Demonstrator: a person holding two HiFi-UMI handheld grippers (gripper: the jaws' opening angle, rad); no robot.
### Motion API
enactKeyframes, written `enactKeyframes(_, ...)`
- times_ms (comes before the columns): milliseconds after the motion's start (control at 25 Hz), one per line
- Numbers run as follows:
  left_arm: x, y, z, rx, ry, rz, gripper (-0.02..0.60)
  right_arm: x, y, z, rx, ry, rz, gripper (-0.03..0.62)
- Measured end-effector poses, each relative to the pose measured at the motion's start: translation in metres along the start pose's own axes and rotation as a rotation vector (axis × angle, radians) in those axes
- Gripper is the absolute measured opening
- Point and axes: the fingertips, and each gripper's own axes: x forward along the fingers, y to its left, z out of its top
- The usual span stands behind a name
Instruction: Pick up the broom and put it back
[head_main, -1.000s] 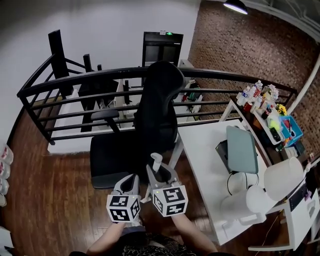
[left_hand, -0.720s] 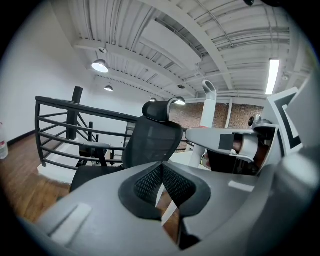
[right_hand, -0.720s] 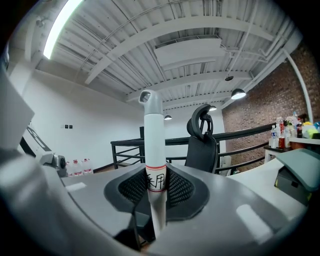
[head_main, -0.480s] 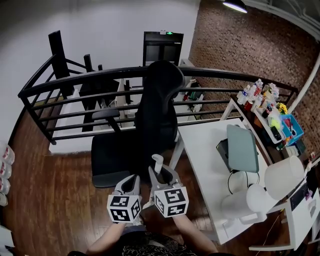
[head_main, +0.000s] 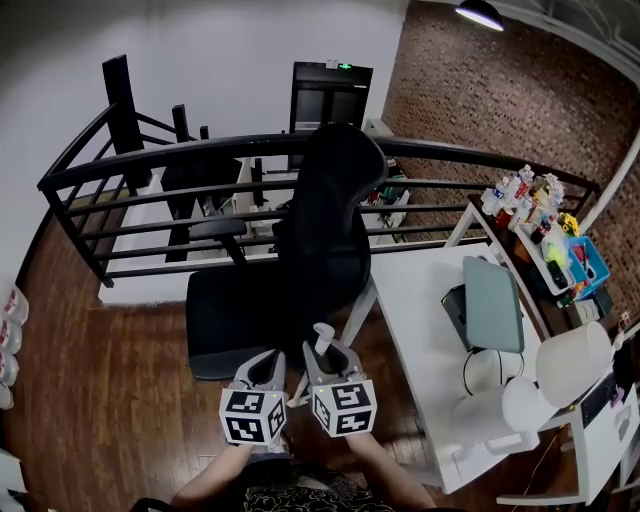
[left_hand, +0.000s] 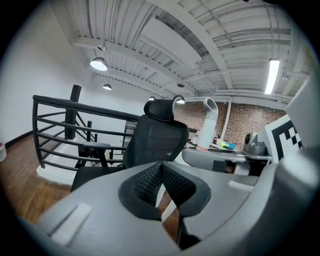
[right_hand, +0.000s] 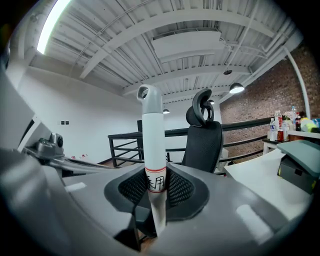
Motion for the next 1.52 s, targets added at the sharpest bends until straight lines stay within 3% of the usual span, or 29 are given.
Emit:
enactKeyframes(400, 0.016, 0.031, 0.009, -0.004, 0.021, -0.024, 0.003, 0.047, 0.001, -0.041, 0.011, 0.083, -0.036, 0.087)
enactKeyframes(1160, 0.028, 0.076, 0.019, 0.0, 0.03, -0.001, 0.004, 0.123, -0.011, -0.109, 0.018, 0.231, -0.077, 0.087)
enactKeyframes(1520, 0.037, 0.09, 0.022, -0.007, 0.031, 0.016, 0.003, 0.153, -0.023, -0.105, 0.014, 0.229, -0.085, 0.089)
